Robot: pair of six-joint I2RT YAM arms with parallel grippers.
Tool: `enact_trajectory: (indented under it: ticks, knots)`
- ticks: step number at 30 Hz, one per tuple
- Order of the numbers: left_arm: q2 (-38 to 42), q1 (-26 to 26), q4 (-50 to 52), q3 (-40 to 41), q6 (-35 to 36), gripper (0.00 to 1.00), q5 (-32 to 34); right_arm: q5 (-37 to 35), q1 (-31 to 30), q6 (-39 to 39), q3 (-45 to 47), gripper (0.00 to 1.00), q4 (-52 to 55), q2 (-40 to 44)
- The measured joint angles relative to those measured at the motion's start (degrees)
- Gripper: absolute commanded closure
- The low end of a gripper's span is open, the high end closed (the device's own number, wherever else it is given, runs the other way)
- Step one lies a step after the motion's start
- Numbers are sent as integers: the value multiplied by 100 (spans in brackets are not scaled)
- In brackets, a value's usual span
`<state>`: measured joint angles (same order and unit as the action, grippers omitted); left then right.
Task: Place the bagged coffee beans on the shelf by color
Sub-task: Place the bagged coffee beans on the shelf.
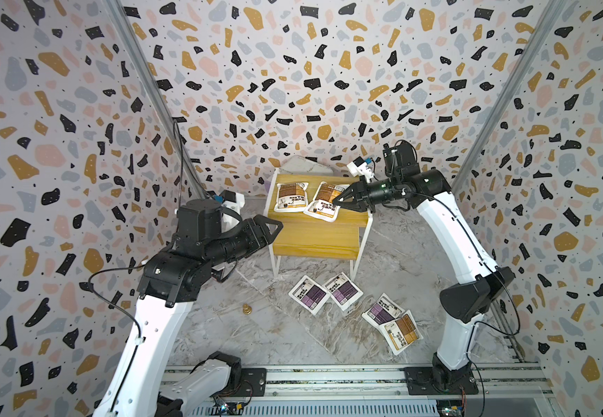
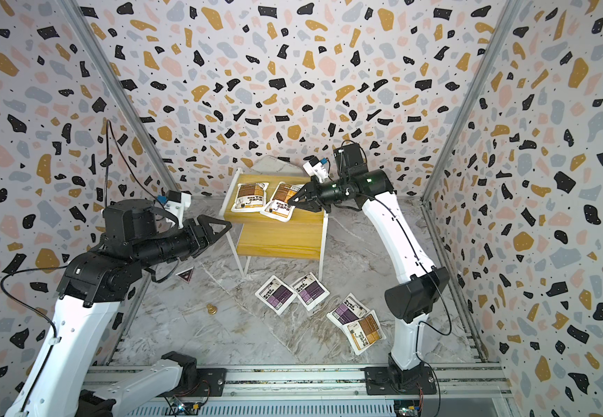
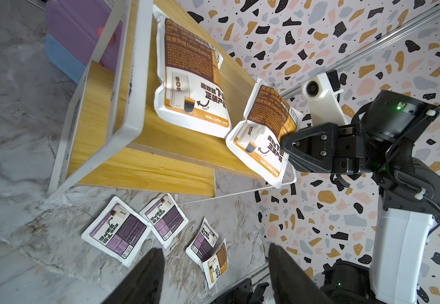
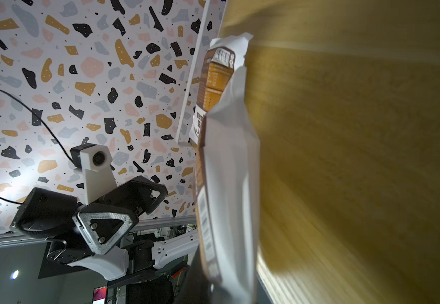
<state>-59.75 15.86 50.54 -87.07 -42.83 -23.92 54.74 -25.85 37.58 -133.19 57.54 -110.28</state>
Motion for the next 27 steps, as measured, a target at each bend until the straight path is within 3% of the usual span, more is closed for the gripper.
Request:
enact_trajectory:
  ticks: [11,27]
  knots:
    - [0,-127,256,-52,201,33,-175,-219,2,-343,-931,58,658,-435]
    - [42,-140,328,-66,229,33,-258,-402,2,-197,-1322,49,501,-654]
